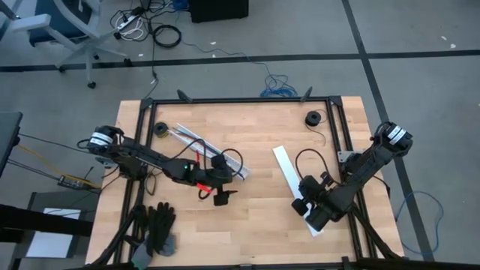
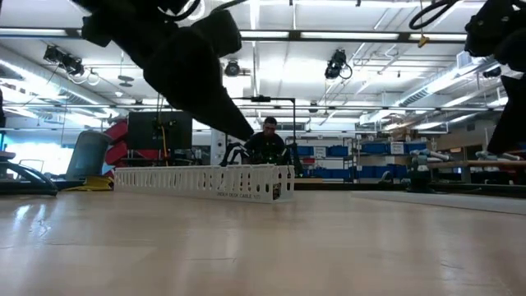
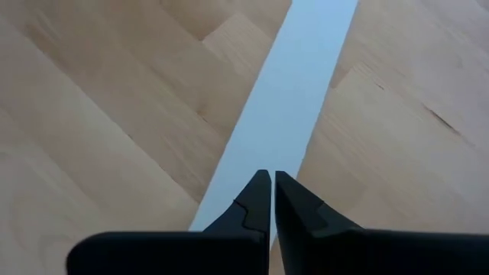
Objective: Ziptie cables
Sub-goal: Close the white cable duct
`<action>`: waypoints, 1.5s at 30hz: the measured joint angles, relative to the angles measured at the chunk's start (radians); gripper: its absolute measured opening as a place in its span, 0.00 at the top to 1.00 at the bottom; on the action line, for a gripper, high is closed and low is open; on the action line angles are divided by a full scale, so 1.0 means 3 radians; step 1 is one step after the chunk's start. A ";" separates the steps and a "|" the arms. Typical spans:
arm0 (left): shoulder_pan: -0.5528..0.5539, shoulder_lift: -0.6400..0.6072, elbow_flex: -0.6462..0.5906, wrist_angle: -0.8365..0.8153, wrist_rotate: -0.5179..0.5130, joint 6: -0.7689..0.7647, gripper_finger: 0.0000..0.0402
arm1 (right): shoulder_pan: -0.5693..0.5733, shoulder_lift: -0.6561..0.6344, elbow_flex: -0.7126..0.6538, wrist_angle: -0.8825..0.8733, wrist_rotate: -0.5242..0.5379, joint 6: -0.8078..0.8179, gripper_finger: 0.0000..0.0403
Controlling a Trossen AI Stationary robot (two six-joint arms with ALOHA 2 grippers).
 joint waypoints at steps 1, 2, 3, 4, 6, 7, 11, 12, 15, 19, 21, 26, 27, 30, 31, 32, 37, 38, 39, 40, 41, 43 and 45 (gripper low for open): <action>0.0001 -0.0002 -0.0011 0.0012 -0.0008 0.0006 0.13 | -0.0018 0.0000 0.0000 0.0000 0.0000 -0.0001 0.98; -0.0001 -0.0002 -0.0011 0.0026 -0.0005 0.0025 0.13 | -0.0041 0.0000 0.0000 -0.0004 -0.0002 -0.0001 0.98; -0.0003 -0.0003 -0.0011 0.0018 0.0013 0.0038 0.13 | -0.0064 0.0000 0.0000 -0.0014 -0.0003 -0.0002 0.97; -0.0005 -0.0005 -0.0011 0.0017 0.0036 0.0058 0.13 | -0.0090 0.0000 0.0000 -0.0024 -0.0022 -0.0007 0.96; -0.0004 -0.0005 -0.0011 0.0019 0.0082 0.0124 0.13 | -0.0142 0.0000 0.0000 -0.0052 -0.0112 -0.0028 0.93; -0.0003 -0.0005 -0.0011 0.0025 0.0085 0.0127 0.13 | -0.0174 0.0000 0.0000 -0.0060 -0.0163 -0.0029 0.92; -0.0003 -0.0005 -0.0011 0.0086 0.0088 0.0034 0.13 | -0.0281 0.0000 0.0000 -0.0052 -0.0319 -0.0053 0.83; -0.0003 -0.0005 -0.0011 0.0115 0.0089 0.0005 0.13 | -0.0309 0.0000 0.0000 -0.0041 -0.0349 -0.0052 0.80; -0.0003 -0.0005 -0.0011 0.0152 0.0090 -0.0054 0.13 | -0.0391 0.0000 0.0000 0.0025 -0.0423 -0.0005 0.71; -0.0003 -0.0005 -0.0011 0.0192 0.0090 -0.0047 0.13 | -0.0498 0.0000 0.0001 0.0221 -0.0452 0.0002 0.57; -0.0003 -0.0005 -0.0011 0.0185 0.0090 -0.0047 0.13 | -0.0561 0.0000 0.0001 0.0318 -0.0454 0.0000 0.49; -0.0008 -0.0004 -0.0011 0.0182 0.0090 -0.0053 0.13 | -0.0686 0.0007 0.0001 0.0408 -0.0455 -0.0122 0.31; -0.0009 -0.0004 -0.0011 0.0181 0.0091 -0.0056 0.13 | -0.0704 0.0018 0.0001 0.0408 -0.0459 -0.0136 0.28; -0.0010 -0.0004 -0.0011 0.0178 0.0138 -0.0093 0.13 | -0.0750 0.0050 0.0001 0.0408 -0.0485 -0.0151 0.20; -0.0010 -0.0003 -0.0011 0.0173 0.0162 -0.0123 0.13 | -0.0762 0.0072 0.0001 0.0415 -0.0492 -0.0154 0.17; -0.0010 -0.0002 -0.0011 0.0172 0.0177 -0.0132 0.13 | -0.0770 0.0099 0.0001 0.0427 -0.0494 -0.0168 0.15; -0.0010 -0.0002 -0.0011 0.0168 0.0179 -0.0137 0.13 | -0.0822 0.0341 0.0001 0.0574 -0.0569 -0.0209 0.08; -0.0010 -0.0002 -0.0011 0.0175 0.0180 -0.0137 0.13 | -0.0842 0.0398 0.0001 0.0598 -0.0624 -0.0225 0.08; -0.0010 -0.0002 -0.0011 0.0173 0.0179 -0.0138 0.13 | -0.0864 0.0449 0.0001 0.0607 -0.0691 -0.0237 0.08; -0.0010 -0.0002 -0.0011 0.0174 0.0179 -0.0138 0.13 | -0.0874 0.0495 0.0001 0.0598 -0.0738 -0.0240 0.08; -0.0010 -0.0001 -0.0011 0.0174 0.0180 -0.0139 0.13 | -0.0876 0.0526 0.0008 0.0596 -0.0753 -0.0239 0.08; -0.0010 -0.0001 -0.0011 0.0172 0.0180 -0.0147 0.13 | -0.0868 0.0575 0.0015 0.0601 -0.0693 -0.0173 0.10; -0.0010 0.0000 -0.0011 0.0165 0.0179 -0.0149 0.13 | -0.0855 0.0595 0.0015 0.0624 -0.0662 -0.0130 0.13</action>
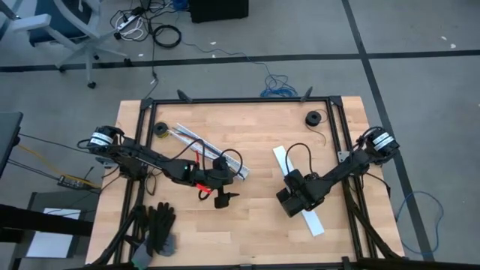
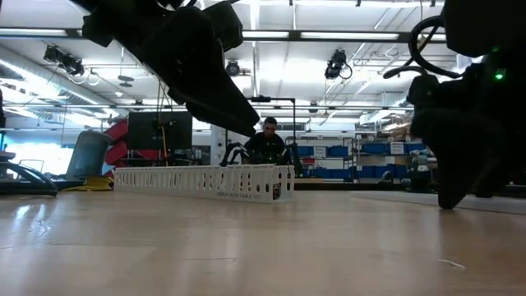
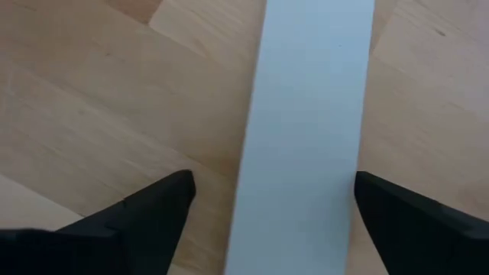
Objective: Ziptie cables
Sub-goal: Close the white cable duct
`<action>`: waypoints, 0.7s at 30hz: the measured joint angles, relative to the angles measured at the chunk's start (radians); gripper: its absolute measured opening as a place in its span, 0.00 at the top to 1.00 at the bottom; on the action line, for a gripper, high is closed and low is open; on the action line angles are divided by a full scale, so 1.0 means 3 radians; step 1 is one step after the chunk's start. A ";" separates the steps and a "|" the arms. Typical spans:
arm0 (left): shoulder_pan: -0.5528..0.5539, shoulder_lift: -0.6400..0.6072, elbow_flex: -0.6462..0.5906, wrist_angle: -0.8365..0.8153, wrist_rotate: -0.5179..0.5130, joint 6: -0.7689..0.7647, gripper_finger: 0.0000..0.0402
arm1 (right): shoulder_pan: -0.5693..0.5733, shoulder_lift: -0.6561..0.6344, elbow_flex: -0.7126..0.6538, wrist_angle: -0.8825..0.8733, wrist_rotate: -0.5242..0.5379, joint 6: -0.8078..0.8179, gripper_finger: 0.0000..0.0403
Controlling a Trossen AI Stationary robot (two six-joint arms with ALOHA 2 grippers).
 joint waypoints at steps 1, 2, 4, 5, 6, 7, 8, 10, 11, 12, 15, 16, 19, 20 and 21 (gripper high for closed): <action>0.0000 0.0000 0.0000 0.0000 0.0001 0.0000 0.13 | 0.0011 0.0002 -0.0001 0.0007 0.0008 0.0010 0.14; 0.0000 0.0000 0.0001 0.0001 0.0001 -0.0001 0.13 | 0.0013 0.0004 -0.0001 0.0016 0.0012 0.0013 0.17; 0.0000 0.0000 0.0000 0.0001 0.0001 -0.0001 0.13 | 0.0011 0.0006 -0.0001 0.0033 -0.0005 0.0018 0.22; 0.0000 0.0000 0.0001 0.0005 0.0000 -0.0001 0.13 | 0.0012 0.0007 -0.0003 0.0046 -0.0005 0.0019 0.25; 0.0000 0.0000 0.0001 0.0012 0.0000 -0.0002 0.13 | 0.0011 0.0008 -0.0003 0.0060 -0.0010 0.0017 0.29; 0.0000 0.0000 0.0001 0.0012 0.0000 -0.0003 0.13 | 0.0010 0.0009 -0.0005 0.0078 -0.0014 0.0017 0.32; 0.0000 0.0000 0.0001 0.0010 0.0000 -0.0003 0.13 | 0.0010 0.0010 -0.0005 0.0095 -0.0013 0.0017 0.36; 0.0000 0.0000 0.0001 0.0009 0.0000 -0.0003 0.13 | 0.0008 0.0010 -0.0007 0.0095 -0.0012 -0.0002 0.45; 0.0000 0.0000 0.0001 0.0008 0.0000 -0.0004 0.13 | 0.0008 0.0009 -0.0008 0.0091 -0.0011 -0.0007 0.48; 0.0000 0.0000 0.0001 0.0001 0.0001 -0.0019 0.13 | 0.0008 0.0009 -0.0005 0.0081 -0.0009 -0.0015 0.52; 0.0000 0.0000 0.0001 -0.0047 0.0001 -0.0066 0.13 | 0.0008 0.0010 -0.0008 0.0076 -0.0009 -0.0076 0.52; 0.0000 0.0000 0.0001 -0.0056 0.0001 -0.0066 0.13 | 0.0008 0.0010 -0.0008 0.0074 -0.0010 -0.0082 0.52; 0.0000 0.0000 0.0001 -0.0059 0.0045 -0.0066 0.13 | 0.0028 0.0001 -0.0009 0.0070 -0.0005 -0.0093 0.52; 0.0000 0.0000 0.0001 -0.0058 0.0080 -0.0064 0.13 | 0.0034 -0.0010 -0.0011 0.0065 -0.0002 -0.0100 0.52; 0.0000 -0.0003 0.0001 -0.0056 0.0110 -0.0061 0.13 | 0.0039 -0.0026 -0.0011 0.0063 -0.0003 -0.0103 0.52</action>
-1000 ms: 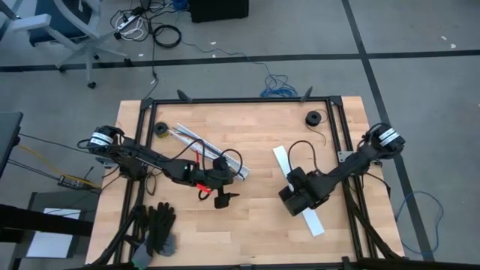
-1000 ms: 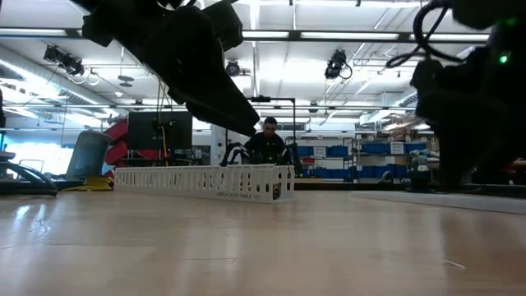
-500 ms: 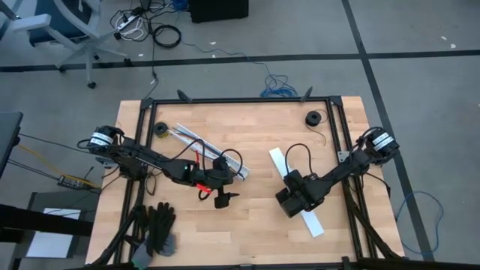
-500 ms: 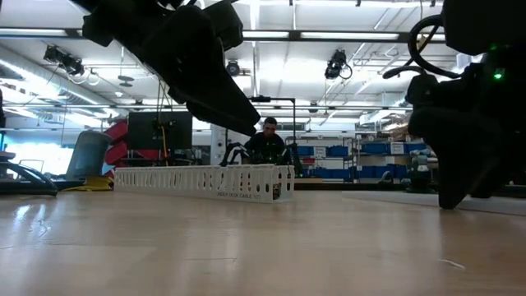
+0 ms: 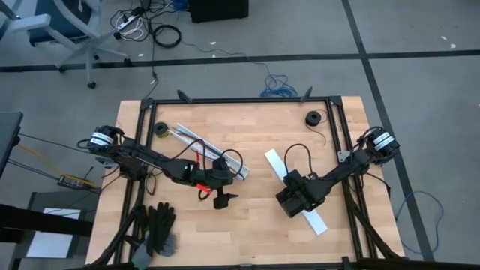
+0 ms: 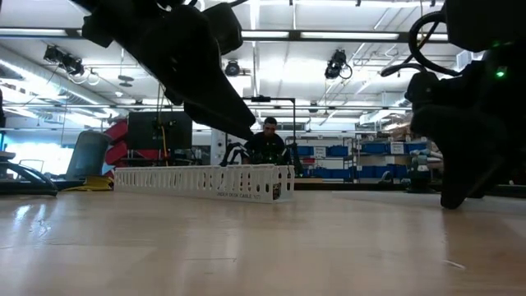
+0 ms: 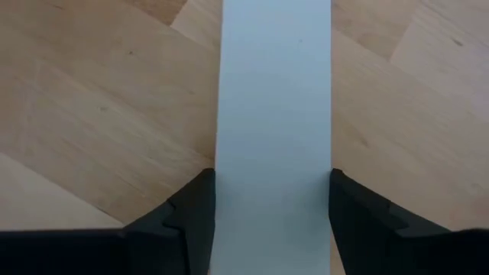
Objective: Ziptie cables
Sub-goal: Close the white cable duct
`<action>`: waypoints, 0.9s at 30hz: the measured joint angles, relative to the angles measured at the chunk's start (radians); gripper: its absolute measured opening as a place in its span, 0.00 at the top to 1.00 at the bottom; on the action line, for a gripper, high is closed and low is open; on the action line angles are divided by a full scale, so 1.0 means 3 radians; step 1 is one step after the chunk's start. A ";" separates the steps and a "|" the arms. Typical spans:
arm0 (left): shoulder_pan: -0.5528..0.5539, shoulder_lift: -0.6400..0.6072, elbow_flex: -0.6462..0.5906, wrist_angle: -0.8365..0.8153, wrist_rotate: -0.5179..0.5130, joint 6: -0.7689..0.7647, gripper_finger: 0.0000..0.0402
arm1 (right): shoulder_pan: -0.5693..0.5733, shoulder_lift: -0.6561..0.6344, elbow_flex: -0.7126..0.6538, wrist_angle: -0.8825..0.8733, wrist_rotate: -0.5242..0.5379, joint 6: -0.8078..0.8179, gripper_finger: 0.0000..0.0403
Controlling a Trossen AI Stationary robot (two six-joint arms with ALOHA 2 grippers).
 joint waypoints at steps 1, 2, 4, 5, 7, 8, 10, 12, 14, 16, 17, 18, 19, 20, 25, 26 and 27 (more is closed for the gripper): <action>0.0000 -0.0012 0.0000 -0.0003 0.0018 0.0018 0.13 | 0.0009 -0.0024 -0.0005 0.0003 -0.0005 -0.0002 0.52; 0.0000 -0.0021 0.0000 -0.0006 0.0062 0.0051 0.13 | 0.0013 -0.0050 -0.0010 -0.0011 -0.0022 -0.0003 0.52; 0.0000 -0.0052 0.0000 -0.0016 0.0112 0.0089 0.13 | 0.0024 -0.0116 -0.0008 -0.0014 -0.0031 -0.0011 0.54; 0.0000 -0.0067 0.0000 -0.0042 0.0122 0.0097 0.13 | 0.0028 -0.0146 -0.0014 -0.0023 -0.0065 -0.0025 0.55; 0.0000 -0.0099 0.0001 -0.0051 0.0121 0.0105 0.13 | 0.0034 -0.0187 -0.0022 -0.0029 -0.0072 -0.0089 0.56; 0.0000 -0.0129 0.0001 -0.0113 0.0119 0.0111 0.13 | 0.0034 -0.0223 -0.0021 -0.0014 -0.0079 -0.0125 0.58; 0.0000 -0.0182 0.0002 -0.0157 0.0110 0.0111 0.13 | 0.0033 -0.0267 -0.0014 -0.0001 -0.0059 -0.0201 0.63; 0.0000 -0.0232 0.0003 -0.0296 0.0089 0.0100 0.13 | 0.0032 -0.0286 -0.0015 0.0001 -0.0058 -0.0277 0.70; 0.0000 -0.0277 0.0003 -0.0403 0.0041 0.0094 0.13 | 0.0031 -0.0315 -0.0014 0.0001 -0.0021 -0.0294 0.78; 0.0000 -0.0290 0.0002 -0.0426 0.0005 0.0082 0.13 | 0.0031 -0.0319 -0.0014 0.0000 0.0004 -0.0292 0.84; 0.0000 -0.0290 0.0003 -0.0424 0.0004 0.0078 0.13 | 0.0031 -0.0322 -0.0014 -0.0003 0.0018 -0.0295 0.87; 0.0000 -0.0290 0.0002 -0.0437 0.0004 0.0075 0.13 | 0.0031 -0.0328 -0.0012 0.0007 0.0052 -0.0319 0.88; 0.0000 -0.0290 0.0001 -0.0430 0.0003 0.0074 0.13 | 0.0032 -0.0329 -0.0004 0.0020 0.0088 -0.0343 0.90; 0.0000 -0.0290 0.0001 -0.0421 0.0003 0.0074 0.13 | 0.0043 -0.0329 0.0006 0.0016 0.0123 -0.0360 0.90; 0.0000 -0.0289 0.0001 -0.0426 0.0002 0.0073 0.13 | 0.0062 -0.0334 0.0143 -0.0009 0.0192 -0.0520 0.84; 0.0000 -0.0289 0.0001 -0.0421 0.0002 0.0073 0.13 | 0.0061 -0.0333 0.0167 -0.0026 0.0193 -0.0533 0.82; 0.0000 -0.0289 0.0001 -0.0426 0.0002 0.0073 0.13 | 0.0055 -0.0334 0.0189 -0.0033 0.0193 -0.0557 0.79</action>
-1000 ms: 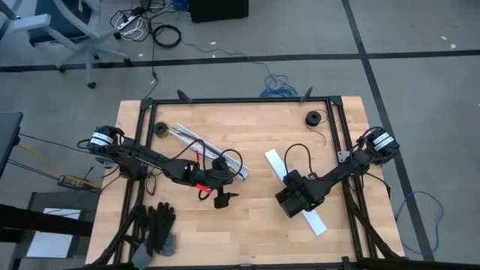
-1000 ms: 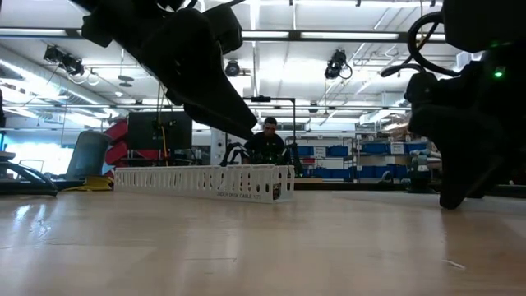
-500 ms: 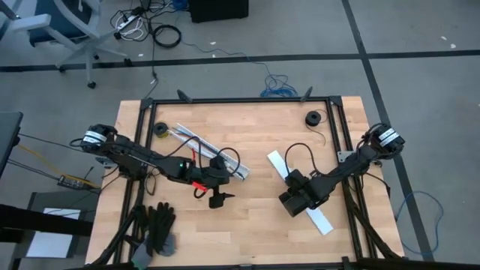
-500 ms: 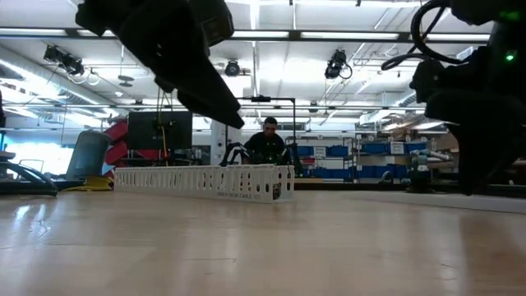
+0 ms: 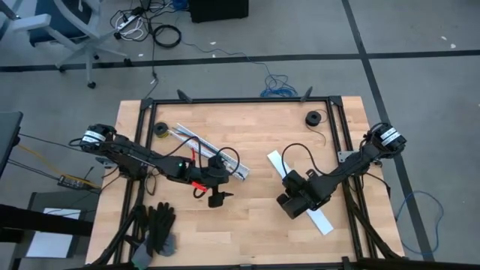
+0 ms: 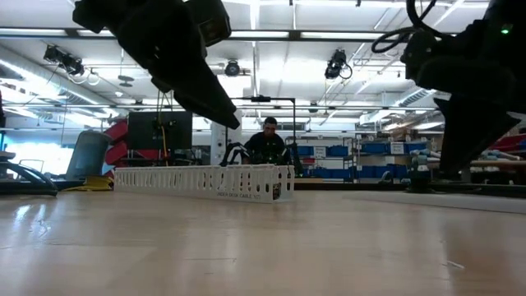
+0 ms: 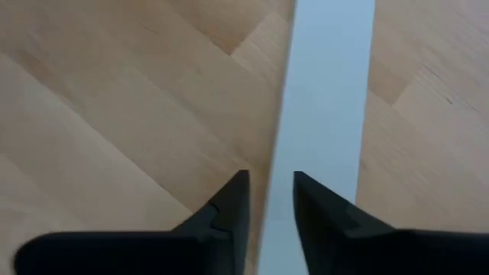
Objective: Ziptie cables
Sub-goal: Close the white cable duct
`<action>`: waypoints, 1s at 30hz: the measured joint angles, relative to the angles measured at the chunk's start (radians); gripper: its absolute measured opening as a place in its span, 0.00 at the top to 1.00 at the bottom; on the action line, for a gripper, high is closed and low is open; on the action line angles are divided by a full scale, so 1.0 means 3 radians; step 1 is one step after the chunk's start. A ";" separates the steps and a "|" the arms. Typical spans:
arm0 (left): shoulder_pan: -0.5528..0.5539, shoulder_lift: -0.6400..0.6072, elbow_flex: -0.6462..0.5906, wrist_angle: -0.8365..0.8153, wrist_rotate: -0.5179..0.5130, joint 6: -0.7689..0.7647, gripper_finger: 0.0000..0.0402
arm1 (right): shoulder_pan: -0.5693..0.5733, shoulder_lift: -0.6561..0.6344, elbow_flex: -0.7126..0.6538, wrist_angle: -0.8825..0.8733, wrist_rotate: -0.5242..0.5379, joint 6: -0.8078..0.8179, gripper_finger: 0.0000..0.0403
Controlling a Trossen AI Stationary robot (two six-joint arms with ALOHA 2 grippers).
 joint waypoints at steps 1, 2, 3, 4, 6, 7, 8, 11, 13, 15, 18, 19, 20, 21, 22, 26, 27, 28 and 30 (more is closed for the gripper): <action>0.0000 0.0000 0.0000 -0.0002 0.0000 0.0000 0.13 | -0.0004 0.0000 0.0011 0.0003 -0.0006 -0.0017 0.75; 0.0000 0.0000 0.0000 -0.0002 0.0000 0.0000 0.13 | -0.0009 0.0000 0.0013 0.0001 -0.0020 -0.0029 0.72; 0.0000 0.0000 0.0000 0.0001 0.0000 0.0000 0.13 | -0.0016 0.0000 0.0012 -0.0017 -0.0039 -0.0029 0.68; 0.0000 0.0000 0.0000 0.0004 -0.0001 0.0000 0.13 | -0.0020 0.0000 0.0012 -0.0043 -0.0055 -0.0026 0.64; 0.0000 0.0000 0.0000 -0.0002 -0.0001 0.0000 0.13 | -0.0035 0.0000 0.0013 -0.0080 -0.0108 -0.0001 0.55; 0.0000 0.0000 0.0000 -0.0002 -0.0001 0.0000 0.13 | -0.0040 0.0000 0.0012 -0.0110 -0.0130 0.0000 0.51; 0.0000 0.0000 0.0000 -0.0003 -0.0001 0.0000 0.13 | -0.0048 -0.0001 0.0012 -0.0131 -0.0141 -0.0003 0.46; 0.0000 0.0000 0.0000 -0.0011 -0.0001 0.0000 0.13 | -0.0069 -0.0001 0.0012 -0.0138 -0.0141 -0.0097 0.33; 0.0000 0.0000 0.0000 -0.0010 -0.0001 0.0000 0.13 | -0.0083 -0.0001 0.0012 -0.0144 -0.0143 -0.0118 0.25; 0.0000 0.0000 0.0000 -0.0015 -0.0001 0.0000 0.13 | -0.0110 -0.0001 0.0010 -0.0180 -0.0199 -0.0106 0.19; 0.0000 0.0000 0.0000 -0.0024 -0.0001 0.0000 0.13 | -0.0178 0.0002 -0.0051 -0.0171 -0.0408 -0.0053 0.15; 0.0000 0.0001 0.0000 -0.0024 -0.0001 0.0000 0.13 | -0.0199 0.0009 -0.0080 -0.0171 -0.0483 -0.0036 0.14; 0.0000 0.0001 0.0000 -0.0024 -0.0001 -0.0001 0.13 | -0.0215 0.0015 -0.0116 -0.0164 -0.0540 -0.0032 0.14; 0.0000 0.0001 0.0000 -0.0024 -0.0002 -0.0001 0.13 | -0.0228 0.0017 -0.0153 -0.0143 -0.0582 -0.0029 0.14; 0.0000 0.0001 0.0000 -0.0024 -0.0003 -0.0001 0.13 | -0.0238 0.0017 -0.0189 -0.0110 -0.0613 -0.0028 0.14; 0.0000 0.0003 0.0000 -0.0044 -0.0003 -0.0001 0.13 | -0.0307 0.0018 -0.0273 -0.0009 -0.0868 -0.0074 0.15; 0.0000 0.0003 0.0000 -0.0052 -0.0003 -0.0001 0.13 | -0.0330 0.0017 -0.0301 0.0081 -0.0940 -0.0126 0.15; 0.0000 0.0003 0.0000 -0.0060 -0.0003 -0.0001 0.13 | -0.0349 0.0008 -0.0336 0.0175 -0.0993 -0.0172 0.16; 0.0000 0.0003 0.0000 -0.0061 -0.0003 -0.0003 0.13 | -0.0394 -0.0001 -0.0404 0.0337 -0.1091 -0.0238 0.18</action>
